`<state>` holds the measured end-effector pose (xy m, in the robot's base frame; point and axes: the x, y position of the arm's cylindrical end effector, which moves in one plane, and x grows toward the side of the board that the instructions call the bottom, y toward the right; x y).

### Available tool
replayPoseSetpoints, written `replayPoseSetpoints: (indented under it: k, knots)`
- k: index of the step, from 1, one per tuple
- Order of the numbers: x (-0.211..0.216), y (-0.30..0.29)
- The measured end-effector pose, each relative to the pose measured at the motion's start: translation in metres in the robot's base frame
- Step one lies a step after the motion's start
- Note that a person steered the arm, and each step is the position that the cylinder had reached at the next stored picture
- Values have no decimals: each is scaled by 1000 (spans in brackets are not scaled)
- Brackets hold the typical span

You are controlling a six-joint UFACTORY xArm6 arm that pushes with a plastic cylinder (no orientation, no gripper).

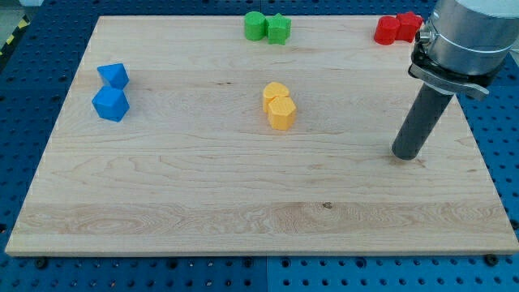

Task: Slide the blue cube a bit up

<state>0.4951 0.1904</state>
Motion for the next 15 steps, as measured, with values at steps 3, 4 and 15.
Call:
replayPoseSetpoints:
  k: [3, 4, 15]
  knots:
    - [0, -6]
    - [0, -6]
    - [17, 10]
